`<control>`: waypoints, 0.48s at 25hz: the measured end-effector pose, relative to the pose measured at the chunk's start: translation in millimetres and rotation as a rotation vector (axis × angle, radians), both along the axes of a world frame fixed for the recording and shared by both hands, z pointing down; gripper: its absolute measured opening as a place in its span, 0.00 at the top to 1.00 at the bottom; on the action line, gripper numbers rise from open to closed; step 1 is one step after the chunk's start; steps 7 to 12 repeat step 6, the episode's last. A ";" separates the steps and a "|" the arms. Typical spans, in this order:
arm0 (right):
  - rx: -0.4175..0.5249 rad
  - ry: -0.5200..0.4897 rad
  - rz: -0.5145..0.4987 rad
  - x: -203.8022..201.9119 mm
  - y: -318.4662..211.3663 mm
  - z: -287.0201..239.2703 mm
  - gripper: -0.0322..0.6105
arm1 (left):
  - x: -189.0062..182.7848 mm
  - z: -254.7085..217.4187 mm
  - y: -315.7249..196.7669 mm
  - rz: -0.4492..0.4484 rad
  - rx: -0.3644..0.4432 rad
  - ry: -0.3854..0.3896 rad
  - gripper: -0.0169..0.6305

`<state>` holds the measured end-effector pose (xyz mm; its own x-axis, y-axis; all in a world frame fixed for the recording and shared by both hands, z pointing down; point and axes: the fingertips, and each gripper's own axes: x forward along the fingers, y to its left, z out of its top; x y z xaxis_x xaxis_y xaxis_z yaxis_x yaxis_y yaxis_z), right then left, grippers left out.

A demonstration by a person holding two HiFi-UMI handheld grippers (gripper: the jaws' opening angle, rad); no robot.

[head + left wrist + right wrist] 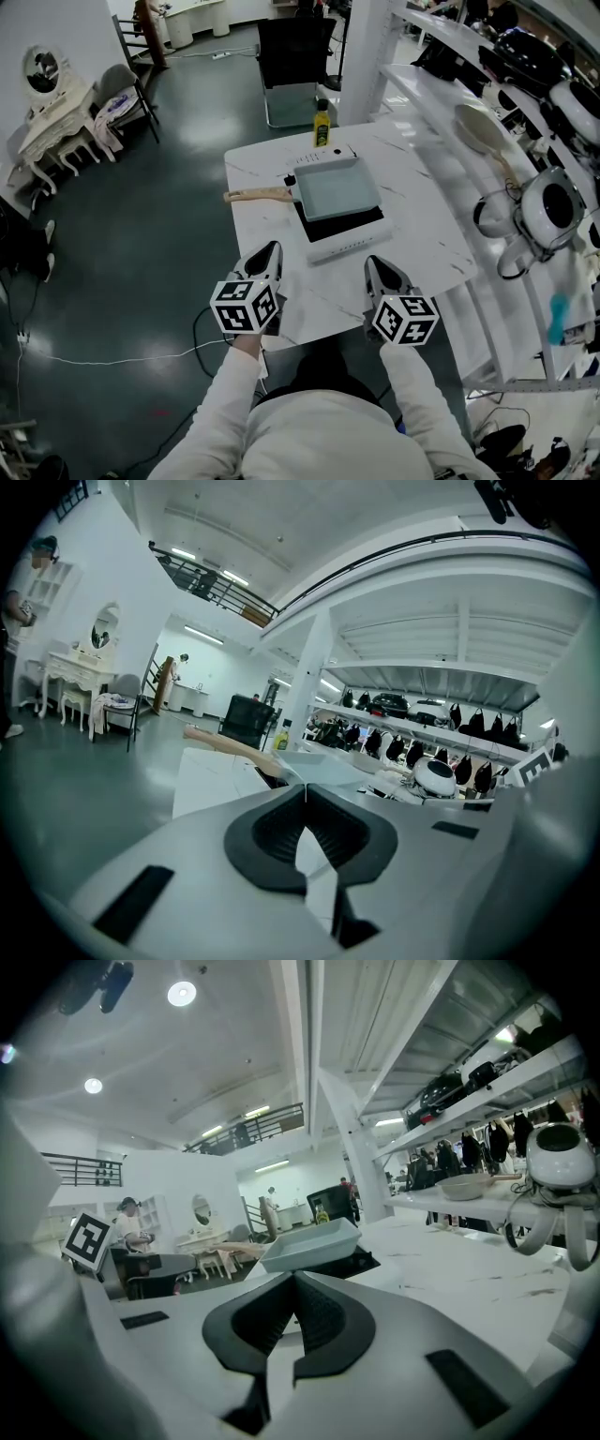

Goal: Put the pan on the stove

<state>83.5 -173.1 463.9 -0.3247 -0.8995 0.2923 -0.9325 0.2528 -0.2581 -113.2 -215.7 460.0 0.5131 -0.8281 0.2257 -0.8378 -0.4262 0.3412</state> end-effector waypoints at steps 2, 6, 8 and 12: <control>-0.002 0.003 0.002 -0.5 1.3 0.2 0.91 | -0.7 -0.4 0.8 0.002 0.001 -0.001 0.94; -0.005 0.003 0.001 -3.4 2.7 0.6 0.91 | -4.0 -0.8 1.4 0.004 -0.003 0.001 0.94; -0.005 0.003 0.001 -3.4 2.7 0.6 0.91 | -4.0 -0.8 1.4 0.004 -0.003 0.001 0.94; -0.005 0.003 0.001 -3.4 2.7 0.6 0.91 | -4.0 -0.8 1.4 0.004 -0.003 0.001 0.94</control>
